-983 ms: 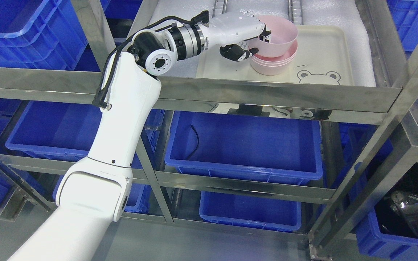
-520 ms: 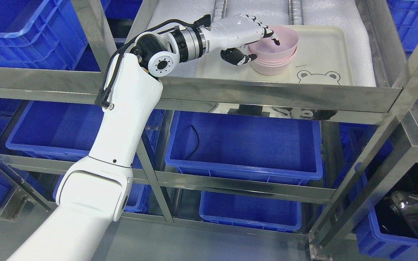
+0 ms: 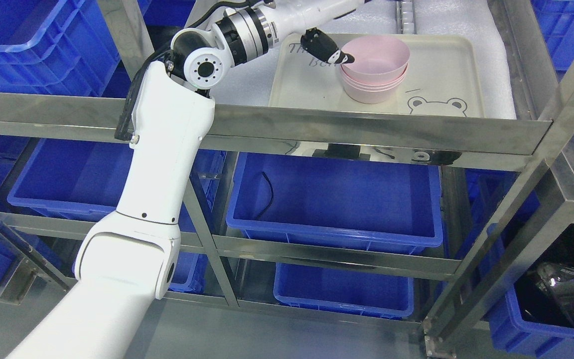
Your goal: Stack pink IKEA bowl on shelf middle layer
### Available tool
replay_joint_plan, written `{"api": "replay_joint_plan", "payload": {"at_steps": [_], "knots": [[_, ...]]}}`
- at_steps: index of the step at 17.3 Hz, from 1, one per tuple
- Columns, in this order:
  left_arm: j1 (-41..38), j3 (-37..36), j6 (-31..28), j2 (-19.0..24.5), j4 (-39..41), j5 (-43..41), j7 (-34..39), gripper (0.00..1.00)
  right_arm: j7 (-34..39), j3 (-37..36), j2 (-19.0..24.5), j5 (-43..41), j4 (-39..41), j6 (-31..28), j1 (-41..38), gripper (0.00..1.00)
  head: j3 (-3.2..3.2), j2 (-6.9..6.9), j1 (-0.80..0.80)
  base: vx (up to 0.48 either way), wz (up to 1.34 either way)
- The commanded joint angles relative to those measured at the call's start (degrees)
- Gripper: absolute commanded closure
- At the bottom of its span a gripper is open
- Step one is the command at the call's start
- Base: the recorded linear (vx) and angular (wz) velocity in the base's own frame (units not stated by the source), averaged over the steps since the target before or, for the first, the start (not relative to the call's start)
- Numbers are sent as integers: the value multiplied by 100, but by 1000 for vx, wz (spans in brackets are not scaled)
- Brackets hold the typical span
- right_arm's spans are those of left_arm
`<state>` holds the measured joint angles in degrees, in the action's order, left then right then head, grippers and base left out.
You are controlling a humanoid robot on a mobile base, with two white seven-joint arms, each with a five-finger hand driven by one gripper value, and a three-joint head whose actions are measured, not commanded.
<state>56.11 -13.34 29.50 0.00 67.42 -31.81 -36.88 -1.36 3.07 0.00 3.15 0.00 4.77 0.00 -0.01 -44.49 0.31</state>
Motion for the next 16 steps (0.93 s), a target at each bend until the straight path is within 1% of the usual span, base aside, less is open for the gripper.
{"api": "replay_joint_plan", "payload": {"at_steps": [1, 2, 3, 5, 7, 9, 12, 13, 14, 16], "knots": [[-126, -492, -557, 100, 999, 2221, 285, 17, -13, -8, -100, 1, 100, -3, -132, 0, 0, 0, 0, 0, 0], [-239, -834, -716, 100, 1184, 2345, 478, 17, -13, -8, -100, 1, 100, -3, -132, 0, 0, 0, 0, 0, 0], [-458, -1237, -726, 100, 1316, 2346, 732, 17, -13, -8, -100, 1, 100, -3, -132, 0, 0, 0, 0, 0, 0], [-1133, -2046, -691, 100, 1632, 2346, 1443, 16, -13, 1, -100, 1, 100, -3, -132, 0, 0, 0, 0, 0, 0], [-1880, -2645, -534, 100, 1809, 2329, 1570, 17, -13, 1, -100, 1, 100, -3, -132, 0, 0, 0, 0, 0, 0], [-2575, -2779, -78, 100, 1810, 2058, 1448, 18, -13, 1, -100, 1, 100, -3, -132, 0, 0, 0, 0, 0, 0], [-3429, -2762, 582, 100, 1792, 1749, 273, 18, -13, 1, -100, 1, 100, -3, -132, 0, 0, 0, 0, -11, 0], [-3579, -2710, 653, 100, 1783, 1740, 121, 18, -13, 1, -100, 1, 100, -3, -132, 0, 0, 0, 0, -40, 0], [-3772, -2605, 680, 100, 1766, 1740, 119, 17, -13, 1, -100, 1, 100, -3, -132, 0, 0, 0, 0, -40, 0], [-4386, -2367, 750, 100, 1731, 1748, 111, 17, -13, 1, -100, 1, 100, -3, -132, 0, 0, 0, 0, -78, 0]]}}
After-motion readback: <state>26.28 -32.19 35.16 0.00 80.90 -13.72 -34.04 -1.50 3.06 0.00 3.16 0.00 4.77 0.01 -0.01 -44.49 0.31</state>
